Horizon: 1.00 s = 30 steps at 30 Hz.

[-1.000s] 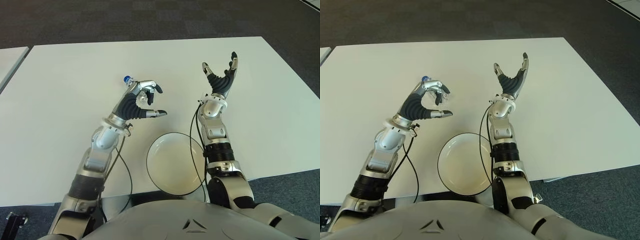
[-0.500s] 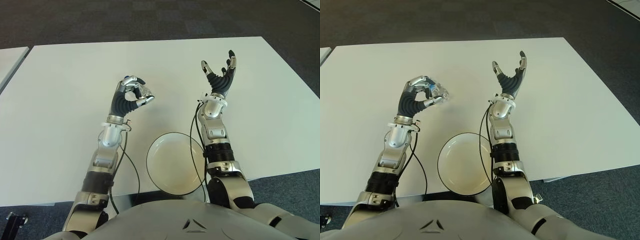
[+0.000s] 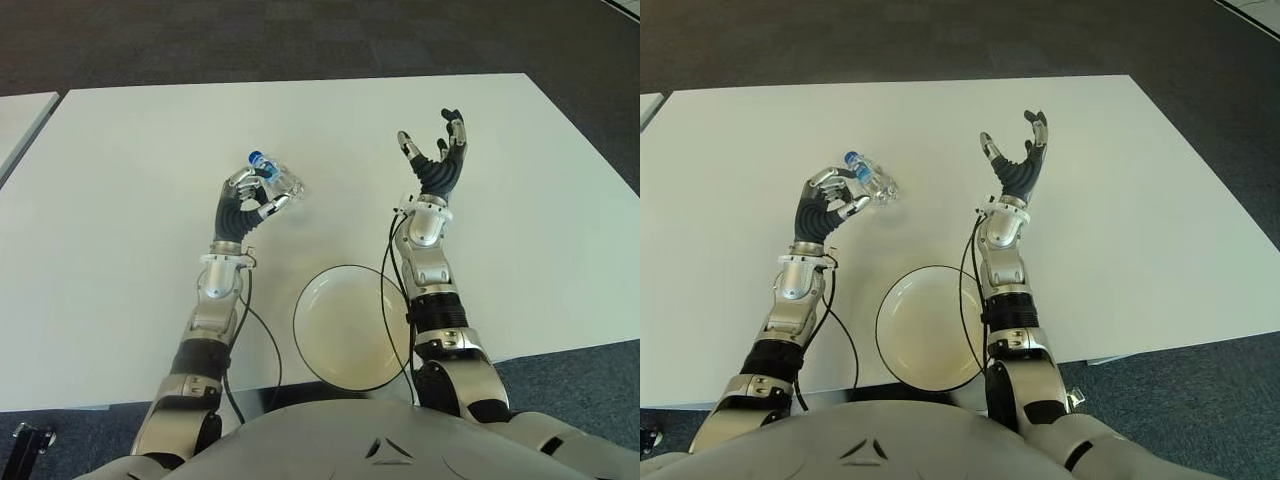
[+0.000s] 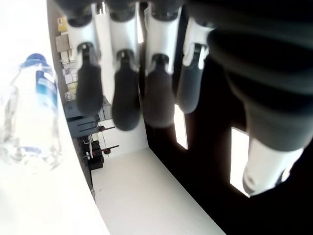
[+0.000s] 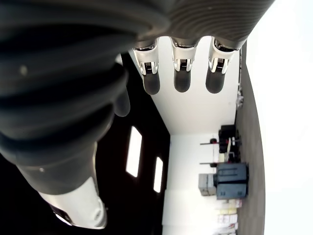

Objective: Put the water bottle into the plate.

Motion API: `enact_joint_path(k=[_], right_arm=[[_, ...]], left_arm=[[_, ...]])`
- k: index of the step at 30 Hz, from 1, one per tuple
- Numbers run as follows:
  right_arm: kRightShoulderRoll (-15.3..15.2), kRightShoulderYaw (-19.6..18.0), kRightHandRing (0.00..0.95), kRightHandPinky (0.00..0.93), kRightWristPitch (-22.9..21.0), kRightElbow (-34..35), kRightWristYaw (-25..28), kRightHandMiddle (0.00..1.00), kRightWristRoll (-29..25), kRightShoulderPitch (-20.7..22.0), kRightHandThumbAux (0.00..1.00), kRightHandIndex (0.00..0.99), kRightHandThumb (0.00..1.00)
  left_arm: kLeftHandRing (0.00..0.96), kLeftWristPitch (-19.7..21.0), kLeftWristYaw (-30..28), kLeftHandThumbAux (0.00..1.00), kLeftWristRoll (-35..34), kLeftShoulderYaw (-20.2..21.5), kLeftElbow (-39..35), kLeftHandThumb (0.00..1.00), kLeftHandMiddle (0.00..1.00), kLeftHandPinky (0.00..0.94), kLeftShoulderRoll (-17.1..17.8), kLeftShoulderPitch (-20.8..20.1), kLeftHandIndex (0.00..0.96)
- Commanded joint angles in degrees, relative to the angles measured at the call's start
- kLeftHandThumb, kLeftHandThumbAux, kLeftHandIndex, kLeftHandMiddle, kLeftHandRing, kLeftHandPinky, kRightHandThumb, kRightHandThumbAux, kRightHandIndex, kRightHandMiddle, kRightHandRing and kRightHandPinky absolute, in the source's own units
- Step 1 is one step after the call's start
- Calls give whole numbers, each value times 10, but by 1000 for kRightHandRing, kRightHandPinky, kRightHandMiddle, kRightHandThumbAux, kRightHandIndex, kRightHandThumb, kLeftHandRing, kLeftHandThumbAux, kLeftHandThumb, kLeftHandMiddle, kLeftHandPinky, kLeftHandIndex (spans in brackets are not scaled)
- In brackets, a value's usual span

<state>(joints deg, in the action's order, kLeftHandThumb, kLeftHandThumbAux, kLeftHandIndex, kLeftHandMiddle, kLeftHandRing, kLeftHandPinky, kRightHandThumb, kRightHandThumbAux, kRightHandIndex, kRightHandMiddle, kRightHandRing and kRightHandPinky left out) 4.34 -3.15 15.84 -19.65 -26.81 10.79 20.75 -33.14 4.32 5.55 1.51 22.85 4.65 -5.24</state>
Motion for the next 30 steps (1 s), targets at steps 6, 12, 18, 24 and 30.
enact_joint_path(k=[6, 12, 18, 24, 30], right_arm=[[-67, 12, 323, 335, 120, 8, 178, 370, -77, -87, 752, 395, 654], [-133, 47, 475, 489, 156, 31, 389, 493, -172, -121, 733, 418, 685], [-218, 75, 537, 563, 178, 50, 530, 546, -187, -131, 731, 423, 689], [-291, 108, 562, 582, 172, 75, 675, 559, -218, -130, 733, 425, 690], [-305, 142, 564, 592, 194, 52, 766, 547, -227, -105, 733, 426, 694]], left_arm=[[575, 0, -48, 676, -21, -9, 1, 832, 503, 555, 11, 20, 404], [579, -6, -123, 677, -66, -9, 4, 831, 506, 575, 33, 23, 398], [587, -5, -162, 677, -88, -9, -5, 832, 516, 579, 41, 24, 396], [587, 1, -175, 677, -90, -6, -11, 831, 523, 568, 43, 24, 394], [587, -4, -176, 678, -91, -2, -2, 830, 522, 570, 41, 21, 393]])
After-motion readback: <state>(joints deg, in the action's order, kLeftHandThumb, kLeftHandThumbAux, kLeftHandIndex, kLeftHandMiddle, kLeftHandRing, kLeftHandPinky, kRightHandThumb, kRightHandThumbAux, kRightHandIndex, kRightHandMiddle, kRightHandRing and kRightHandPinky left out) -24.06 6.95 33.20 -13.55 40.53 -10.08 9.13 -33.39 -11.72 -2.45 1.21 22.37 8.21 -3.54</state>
